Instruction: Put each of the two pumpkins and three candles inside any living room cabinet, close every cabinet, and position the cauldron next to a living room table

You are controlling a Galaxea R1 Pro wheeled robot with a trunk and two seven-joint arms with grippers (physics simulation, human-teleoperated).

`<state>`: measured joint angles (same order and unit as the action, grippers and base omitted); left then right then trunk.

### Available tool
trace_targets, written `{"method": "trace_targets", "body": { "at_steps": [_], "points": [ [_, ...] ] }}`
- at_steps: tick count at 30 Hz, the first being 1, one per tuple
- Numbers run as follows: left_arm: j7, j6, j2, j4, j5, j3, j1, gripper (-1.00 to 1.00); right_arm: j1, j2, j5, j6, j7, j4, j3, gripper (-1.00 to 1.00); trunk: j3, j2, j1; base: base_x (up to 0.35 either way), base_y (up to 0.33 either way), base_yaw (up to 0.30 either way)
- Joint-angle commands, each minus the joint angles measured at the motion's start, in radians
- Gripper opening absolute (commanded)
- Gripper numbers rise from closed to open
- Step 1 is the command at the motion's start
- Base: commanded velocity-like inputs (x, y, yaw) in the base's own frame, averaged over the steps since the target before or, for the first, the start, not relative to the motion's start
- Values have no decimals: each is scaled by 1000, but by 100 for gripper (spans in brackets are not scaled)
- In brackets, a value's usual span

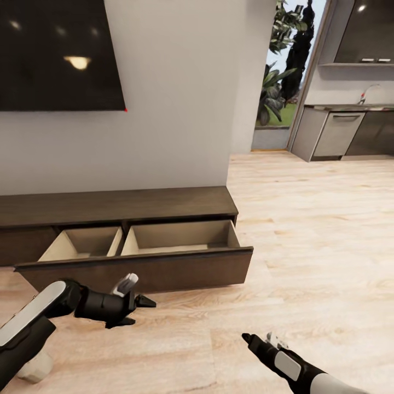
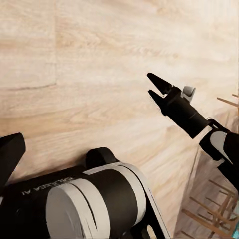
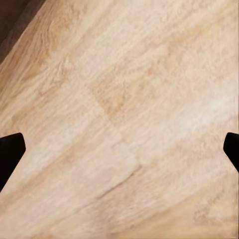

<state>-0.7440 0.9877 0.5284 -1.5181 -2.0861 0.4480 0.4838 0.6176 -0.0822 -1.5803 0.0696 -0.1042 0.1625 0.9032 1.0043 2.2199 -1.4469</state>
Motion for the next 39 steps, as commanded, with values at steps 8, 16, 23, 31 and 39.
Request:
{"method": "trace_targets", "body": {
  "at_steps": [8,16,23,31,39],
  "points": [
    [-48,-23,-1,11,173,-37,1,100,1,-4,-4,-64,-2,2,6,100,-24,-56,31,0,0,0],
    [-46,-24,-1,15,188,-38,1,100,1,-4,-4,-76,-3,2,6,100,-49,-112,62,0,0,0],
    [-51,-25,-1,15,193,-38,1,100,1,-4,-3,-76,-3,2,6,100,-71,-161,88,0,0,0],
    [-117,-121,-4,172,427,-37,1,100,1,-2,-3,-76,-2,3,7,100,-90,-203,111,0,0,0],
    [-134,-148,-44,258,499,-38,1,100,1,2,-1,-76,-2,5,10,100,-90,-203,111,0,0,0]
  ]
}}
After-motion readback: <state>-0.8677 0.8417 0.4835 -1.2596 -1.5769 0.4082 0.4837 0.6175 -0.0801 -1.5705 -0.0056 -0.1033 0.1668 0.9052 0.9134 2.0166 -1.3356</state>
